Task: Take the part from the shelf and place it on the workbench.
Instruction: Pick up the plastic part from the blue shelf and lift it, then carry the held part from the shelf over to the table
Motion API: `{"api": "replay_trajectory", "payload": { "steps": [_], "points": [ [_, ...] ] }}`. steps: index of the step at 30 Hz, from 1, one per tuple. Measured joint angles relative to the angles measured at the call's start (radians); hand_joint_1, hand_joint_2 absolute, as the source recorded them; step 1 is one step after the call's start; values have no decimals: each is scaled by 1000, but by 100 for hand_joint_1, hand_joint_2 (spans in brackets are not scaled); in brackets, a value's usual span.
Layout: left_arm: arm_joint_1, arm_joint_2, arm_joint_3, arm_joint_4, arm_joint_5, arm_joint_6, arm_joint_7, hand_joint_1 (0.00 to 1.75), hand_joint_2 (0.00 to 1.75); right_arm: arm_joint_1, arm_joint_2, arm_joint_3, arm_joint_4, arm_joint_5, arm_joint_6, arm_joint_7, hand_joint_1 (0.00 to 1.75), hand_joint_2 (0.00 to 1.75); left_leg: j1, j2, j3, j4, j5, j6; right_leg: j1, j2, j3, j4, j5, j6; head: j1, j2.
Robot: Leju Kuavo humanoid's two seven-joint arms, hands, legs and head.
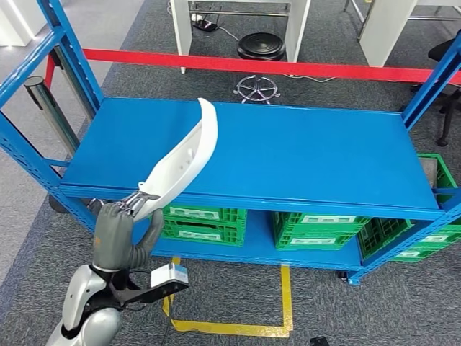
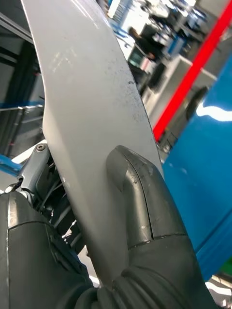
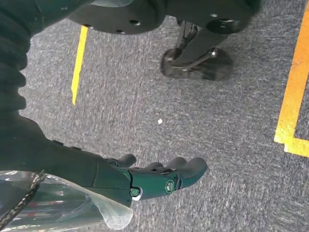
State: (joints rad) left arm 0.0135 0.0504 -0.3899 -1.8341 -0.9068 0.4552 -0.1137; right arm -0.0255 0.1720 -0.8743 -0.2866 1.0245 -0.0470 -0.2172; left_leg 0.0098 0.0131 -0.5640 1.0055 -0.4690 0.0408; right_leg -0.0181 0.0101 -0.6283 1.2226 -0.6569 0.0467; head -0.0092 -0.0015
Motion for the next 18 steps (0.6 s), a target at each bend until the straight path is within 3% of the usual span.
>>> {"api": "replay_trajectory", "payload": {
  "steps": [3, 4, 5, 7, 8, 10, 12, 13, 14, 16, 18],
  "points": [
    [17, 0, 0, -14, 4, 19, -17, 175, 175, 3, 0, 0, -2, -2, -1, -2, 0, 175, 0, 2, -1, 1, 1, -1, -1, 0, -18, 44, -11, 4, 0, 0],
    [35, 0, 0, -27, 13, 41, -36, 175, 175, 6, 0, -1, -4, -6, -2, -4, 0, 175, 2, 2, -3, 2, 2, -4, -5, -2, -7, 28, 11, 8, 0, 0],
    [65, 0, 2, -47, 38, 78, -73, 175, 175, 9, 2, -5, -10, -15, 15, -13, 0, 175, 4, 2, -9, 9, 6, -19, -8, -2, 22, -26, 41, 7, 2, 0],
    [122, -2, 6, -80, 90, 143, -144, 175, 175, 17, 5, -17, -20, -33, 63, -36, 0, 175, 12, -3, -25, 30, 4, -52, -13, -3, 79, -156, 110, -10, 4, 0],
    [141, -3, 8, -88, 112, 161, -169, 175, 175, 20, 7, -23, -24, -40, 90, -48, 0, 175, 13, -5, -38, 55, -14, -67, -12, -3, 89, -190, 122, -24, 4, 0],
    [149, -5, 10, -88, 120, 167, -179, 175, 175, 21, 7, -27, -24, -45, 110, -57, 0, 175, 14, -9, -70, 146, -96, -70, -7, -4, 74, -190, 137, -42, 0, 0],
    [155, -6, 10, -88, 124, 171, -183, 175, 175, 22, 7, -30, -25, -46, 118, -62, 0, 175, 10, -9, -93, 256, -164, -64, 2, -5, 56, -190, 150, -51, -2, 0],
    [158, -6, 10, -88, 124, 173, -183, 175, 175, 22, 7, -32, -25, -47, 119, -63, 0, 175, 6, -9, -89, 279, -170, -57, 7, -5, 47, -189, 157, -54, -2, 0],
    [161, -6, 10, -88, 125, 175, -184, 175, 175, 23, 7, -34, -26, -48, 121, -64, 0, 175, 1, -10, -70, 268, -157, -47, 14, -5, 38, -189, 164, -56, -2, 0],
    [162, -7, 10, -89, 127, 179, -184, 175, 175, 24, 8, -39, -27, -51, 123, -64, 0, 175, -18, -11, 7, 160, -108, -11, 26, -4, 24, -189, 178, -61, -1, 0],
    [163, -8, 10, -91, 129, 184, -184, 175, 175, 25, 14, -42, -30, -54, 126, -65, 0, 175, -35, -13, 79, 41, -86, 20, 32, -3, 14, -191, 193, -59, 1, 0]
  ]
}}
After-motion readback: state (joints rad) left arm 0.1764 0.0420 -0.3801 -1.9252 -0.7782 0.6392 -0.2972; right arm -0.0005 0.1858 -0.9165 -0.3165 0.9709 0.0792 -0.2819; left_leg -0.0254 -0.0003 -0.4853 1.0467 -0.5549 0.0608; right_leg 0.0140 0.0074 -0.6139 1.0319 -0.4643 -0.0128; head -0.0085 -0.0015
